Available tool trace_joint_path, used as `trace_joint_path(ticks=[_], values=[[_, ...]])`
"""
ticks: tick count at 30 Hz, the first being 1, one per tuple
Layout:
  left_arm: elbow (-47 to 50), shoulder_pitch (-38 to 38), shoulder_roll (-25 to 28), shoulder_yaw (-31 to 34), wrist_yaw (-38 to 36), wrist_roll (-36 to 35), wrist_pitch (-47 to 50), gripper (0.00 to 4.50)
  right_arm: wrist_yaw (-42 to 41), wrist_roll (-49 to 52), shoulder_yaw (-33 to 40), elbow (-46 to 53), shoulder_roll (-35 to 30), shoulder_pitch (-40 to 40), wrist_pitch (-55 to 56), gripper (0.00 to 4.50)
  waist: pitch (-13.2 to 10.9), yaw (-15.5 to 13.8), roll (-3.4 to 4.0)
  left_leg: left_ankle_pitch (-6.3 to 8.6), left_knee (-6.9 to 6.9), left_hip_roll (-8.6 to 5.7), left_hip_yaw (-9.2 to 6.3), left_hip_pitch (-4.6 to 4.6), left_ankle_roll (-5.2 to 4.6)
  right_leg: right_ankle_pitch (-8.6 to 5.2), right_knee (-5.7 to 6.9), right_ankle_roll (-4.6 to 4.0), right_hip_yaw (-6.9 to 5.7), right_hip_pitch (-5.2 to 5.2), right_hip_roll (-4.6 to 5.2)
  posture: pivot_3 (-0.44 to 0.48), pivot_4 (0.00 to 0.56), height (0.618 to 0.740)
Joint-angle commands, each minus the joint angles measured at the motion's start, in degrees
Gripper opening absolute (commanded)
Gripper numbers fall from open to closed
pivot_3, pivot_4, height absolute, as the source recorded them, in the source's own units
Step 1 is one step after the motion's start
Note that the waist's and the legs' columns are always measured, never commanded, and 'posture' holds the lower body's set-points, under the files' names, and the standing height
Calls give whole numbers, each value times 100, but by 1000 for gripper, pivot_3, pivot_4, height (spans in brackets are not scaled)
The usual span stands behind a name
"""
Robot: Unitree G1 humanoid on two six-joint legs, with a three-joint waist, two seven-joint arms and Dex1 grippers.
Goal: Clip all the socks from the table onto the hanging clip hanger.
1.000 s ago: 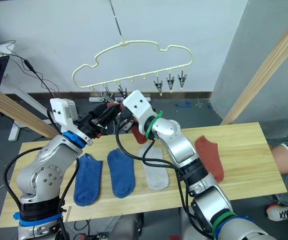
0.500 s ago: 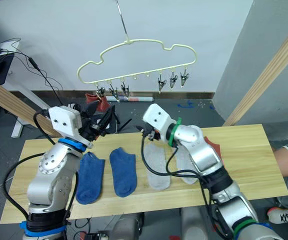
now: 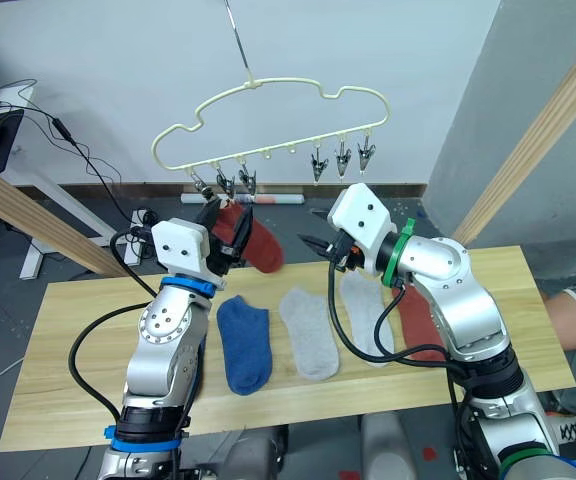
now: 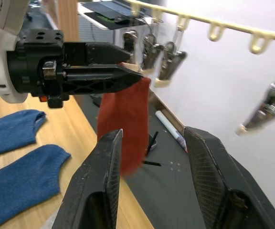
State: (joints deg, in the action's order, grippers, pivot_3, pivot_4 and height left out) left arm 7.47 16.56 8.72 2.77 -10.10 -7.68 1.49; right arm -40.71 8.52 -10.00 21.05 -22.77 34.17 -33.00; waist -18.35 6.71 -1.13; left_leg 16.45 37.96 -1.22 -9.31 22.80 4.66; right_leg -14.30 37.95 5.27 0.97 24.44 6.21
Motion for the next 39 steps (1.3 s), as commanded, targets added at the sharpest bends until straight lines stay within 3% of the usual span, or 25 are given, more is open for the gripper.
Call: trace_joint_path(ticks=[1,20,36,39], values=[[-22,111,-34,64,179,157,-251,1320,80,160,141,345,-48,-36,-74,2119,0,0,0,0,0,0,0,0,0,0,-1,0,-1,0,0,-236,339,740],[-883,900,-164,190,479,243,-773,1320,177,435,301,495,-327,-74,-201,2119,-1,48,-2,0,0,0,-1,1,0,0,-1,1,-2,0,0,-253,338,740],[-821,1072,-202,243,604,242,-768,1320,-80,747,400,438,-637,-254,112,2119,-2,124,-4,0,1,0,-1,2,0,1,-2,2,-1,-1,0,-252,341,740],[-804,1070,-188,258,605,244,-781,542,-97,737,384,460,-686,-332,120,2119,-2,124,-4,0,1,-1,-1,3,0,1,-3,2,-2,-1,0,-252,341,740]])
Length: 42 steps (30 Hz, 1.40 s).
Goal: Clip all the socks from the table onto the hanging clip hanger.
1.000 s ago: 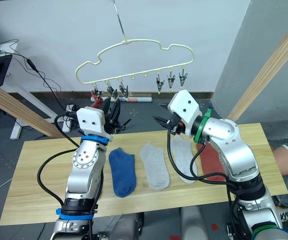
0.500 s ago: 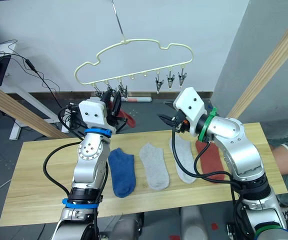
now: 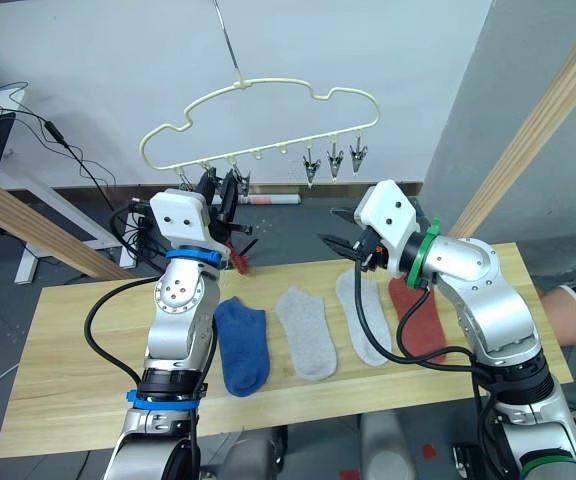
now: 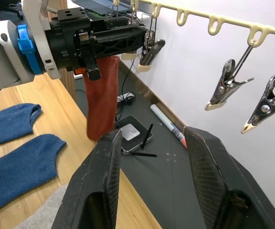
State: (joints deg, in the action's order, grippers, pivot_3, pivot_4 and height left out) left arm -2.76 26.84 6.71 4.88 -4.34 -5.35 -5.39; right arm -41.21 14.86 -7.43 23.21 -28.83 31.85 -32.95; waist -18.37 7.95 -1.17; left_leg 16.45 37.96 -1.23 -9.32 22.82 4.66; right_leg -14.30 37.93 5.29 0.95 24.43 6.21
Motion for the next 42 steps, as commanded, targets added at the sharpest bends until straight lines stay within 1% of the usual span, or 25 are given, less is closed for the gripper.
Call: trace_joint_path(ticks=[1,2,7,9,11,13,15,16,17,20,23,26,31,34,36,38,39,41,42], values=[[223,41,17,50,27,11,-93,340,-52,99,120,249,-94,-120,117,2119,0,0,0,0,0,0,0,0,0,0,0,0,1,0,0,-252,341,740],[233,35,23,54,19,3,-92,252,-59,94,110,256,-115,-150,118,2119,0,0,0,0,0,0,0,0,0,0,0,0,0,0,0,-252,341,740],[316,-34,54,74,1,-10,-72,252,-32,-69,69,231,-288,-357,223,2119,0,-1,0,0,0,0,0,0,0,0,0,0,0,0,0,-245,342,740],[379,-72,69,68,-26,-30,-49,252,135,-255,121,155,-437,-610,199,2119,0,-3,0,0,0,0,0,0,0,0,0,0,-1,0,0,-243,342,740],[440,-108,94,63,-59,-43,-12,252,297,-546,169,4,-646,-1064,330,2475,-1,-26,-2,0,-1,0,0,1,0,0,-2,0,-1,-1,0,-243,342,740],[511,-151,122,62,-91,-67,43,252,529,-775,223,-132,-718,-1448,441,3011,-2,-39,-4,0,0,-2,1,2,0,0,-7,0,0,-3,2,-240,346,740],[591,-212,158,77,-134,-113,123,252,930,-1073,274,-403,-650,-1806,617,3704,-3,-36,-5,0,-1,-2,3,2,0,0,-9,1,2,-3,2,-240,346,740],[628,-237,175,93,-161,-139,177,252,1116,-1164,308,-586,-563,-1973,695,4136,-3,-36,-5,0,-1,-3,3,1,0,0,-7,1,3,-3,2,-240,348,740],[655,-252,191,107,-184,-155,218,252,1268,-1255,320,-779,-480,-2079,817,4434,-3,-33,-5,0,-1,-2,3,0,0,0,-5,1,2,-3,2,-240,348,740],[711,-264,243,141,-263,-238,341,252,1704,-1311,460,-1402,-87,-2147,1072,4471,-4,7,-6,0,0,-1,5,-4,-2,1,5,2,6,-3,0,-235,347,740],[737,-247,294,177,-351,-329,460,252,2091,-1247,648,-2234,400,-1946,1337,4471,-4,15,-6,-3,0,2,7,-13,-6,2,10,3,9,-6,-2,-217,345,740],[760,-253,319,198,-400,-384,558,252,2311,-1277,716,-2901,711,-1688,1527,4471,-4,8,-6,-8,1,0,7,-13,-11,8,9,7,11,-7,-3,-208,343,740],[824,-305,352,198,-433,-406,663,252,2397,-1187,763,-3403,1008,-1501,1182,4471,-3,0,-6,-10,0,-1,5,-11,-7,9,5,7,9,-7,-2,-198,342,740],[860,-345,369,208,-449,-426,719,252,2517,-1139,807,-3375,1128,-1556,814,3905,-3,-5,-6,-13,-2,-1,5,-7,-2,9,-1,7,9,-6,-1,-198,342,740],[874,-357,376,218,-471,-445,763,252,2517,-1134,772,-3280,1167,-1620,720,3300,-3,-9,-5,-12,-1,-2,5,-7,-3,9,-3,8,10,-8,0,-195,342,740],[882,-361,393,227,-519,-482,812,252,2528,-1116,777,-3241,1211,-1644,660,2482,-3,-14,-5,-10,0,-2,3,-8,-7,9,1,8,8,-9,-1,-193,341,740],[884,-343,402,255,-582,-582,899,252,2492,-1146,743,-3258,1186,-1652,730,2199,-3,-15,-5,-10,0,-2,3,-8,-8,9,2,8,8,-9,-1,-193,341,740],[904,-308,422,316,-706,-771,1066,252,2384,-1236,627,-3204,1101,-1694,887,1898,-3,-16,-5,-9,1,-2,3,-11,-9,10,6,9,8,-10,-1,-185,342,740],[929,-285,445,348,-777,-891,1173,252,2279,-1310,521,-3103,1008,-1744,1004,1577,-3,-15,-5,-9,1,-2,3,-13,-10,11,7,10,9,-11,-1,-182,342,740]])
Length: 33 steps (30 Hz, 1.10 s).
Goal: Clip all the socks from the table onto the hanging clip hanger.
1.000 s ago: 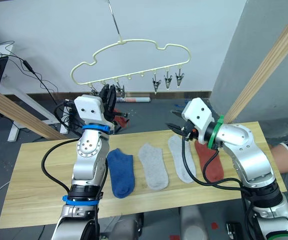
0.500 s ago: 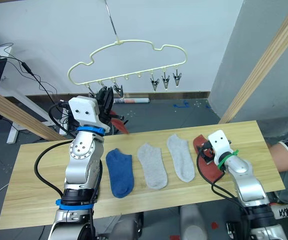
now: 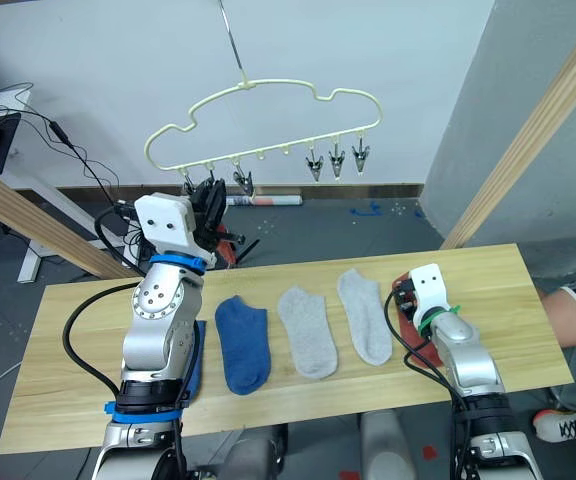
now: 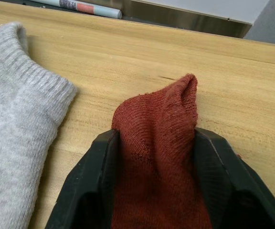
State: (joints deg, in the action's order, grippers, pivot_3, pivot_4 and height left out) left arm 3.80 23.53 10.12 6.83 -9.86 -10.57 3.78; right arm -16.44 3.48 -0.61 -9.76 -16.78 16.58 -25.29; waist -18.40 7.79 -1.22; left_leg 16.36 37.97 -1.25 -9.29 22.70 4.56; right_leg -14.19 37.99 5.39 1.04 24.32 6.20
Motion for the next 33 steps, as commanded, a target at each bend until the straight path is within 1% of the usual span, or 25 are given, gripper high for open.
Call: trace_joint_path(ticks=[1,2,4,5,8,11,15,18,21,26,30,33], values=[[298,59,123,173,-270,-448,333,252,-267,-216,-231,267,-259,-251,314,1273,0,0,0,0,0,0,0,-1,0,0,0,0,0,0,-1,-182,342,740],[329,73,147,205,-312,-559,436,252,-353,-274,-320,395,-346,-303,409,1007,0,-1,0,0,0,0,0,0,0,0,0,0,-1,0,0,-181,343,740],[390,95,225,254,-408,-749,617,252,-548,-373,-475,774,-539,-405,568,248,0,2,0,0,0,0,1,1,1,0,-2,0,1,0,0,-181,343,740],[418,103,269,277,-470,-830,705,252,-628,-409,-529,983,-624,-439,608,13,0,3,0,0,-1,0,1,1,1,0,-4,1,0,0,0,-182,343,740],[469,111,378,332,-591,-996,894,252,-822,-442,-601,1464,-813,-434,609,0,0,25,0,0,-1,1,3,0,1,0,-2,1,2,1,-1,-185,345,740],[491,144,440,382,-652,-1127,1048,252,-1084,-456,-655,1905,-992,-265,534,0,0,14,0,0,0,2,1,-2,1,0,2,1,0,1,-2,-184,345,740],[600,227,454,488,-719,-1585,1463,252,-1709,-386,-1023,2430,-1171,356,303,0,-1,18,0,-1,2,1,2,-1,1,1,-1,3,3,0,-2,-186,345,740],[671,283,509,555,-786,-1814,1690,252,-2135,-392,-1435,2495,-1136,869,215,0,-1,18,0,-1,0,4,-2,-1,2,1,0,3,-2,1,-4,-186,341,740],[763,300,577,548,-884,-1971,1884,252,-2463,-469,-1880,2214,-934,1387,337,0,-1,9,-2,-4,-1,3,-3,2,7,1,-8,3,-4,0,-4,-178,336,740],[920,328,589,634,-895,-2424,2367,252,-2613,-731,-2436,1215,-325,2223,829,0,-1,4,-2,-11,-2,1,-3,6,20,2,-16,2,-4,2,-1,-159,326,740],[1010,367,660,760,-890,-2787,2719,252,-2585,-894,-2619,410,194,2771,1169,0,-1,-2,-2,-13,-2,2,-5,7,24,2,-14,1,-6,4,-1,-151,321,740],[1056,386,740,823,-906,-2977,2906,252,-2557,-941,-2602,3,522,3049,1349,0,-1,-1,-2,-14,-2,2,-5,6,25,2,-12,1,-6,6,-1,-145,316,740]])
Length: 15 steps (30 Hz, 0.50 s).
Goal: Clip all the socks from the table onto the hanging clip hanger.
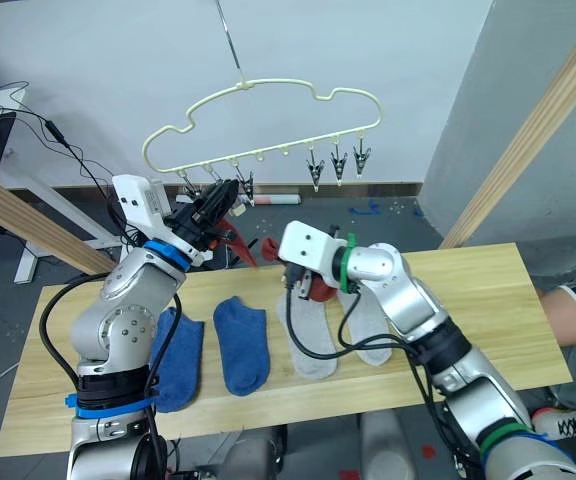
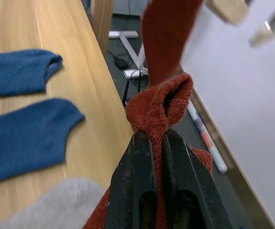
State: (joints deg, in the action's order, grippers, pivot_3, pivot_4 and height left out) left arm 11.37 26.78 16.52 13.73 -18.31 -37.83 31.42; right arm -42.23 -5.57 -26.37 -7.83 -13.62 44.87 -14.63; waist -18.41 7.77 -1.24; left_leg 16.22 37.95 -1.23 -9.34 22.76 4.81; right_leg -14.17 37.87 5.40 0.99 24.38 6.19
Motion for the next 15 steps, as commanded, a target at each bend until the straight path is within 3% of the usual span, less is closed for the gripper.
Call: trace_joint_path(ticks=[1,15], values=[[305,66,119,164,-57,-332,219,252,36,-54,-12,-314,298,299,348,0,0,0,0,0,0,0,0,0,0,0,0,0,0,0,0,-145,314,740],[263,106,403,293,-116,-808,672,252,167,-63,213,-1190,879,900,812,0,0,1,0,-1,-1,0,0,2,3,1,1,-1,0,5,0,-138,309,740]])
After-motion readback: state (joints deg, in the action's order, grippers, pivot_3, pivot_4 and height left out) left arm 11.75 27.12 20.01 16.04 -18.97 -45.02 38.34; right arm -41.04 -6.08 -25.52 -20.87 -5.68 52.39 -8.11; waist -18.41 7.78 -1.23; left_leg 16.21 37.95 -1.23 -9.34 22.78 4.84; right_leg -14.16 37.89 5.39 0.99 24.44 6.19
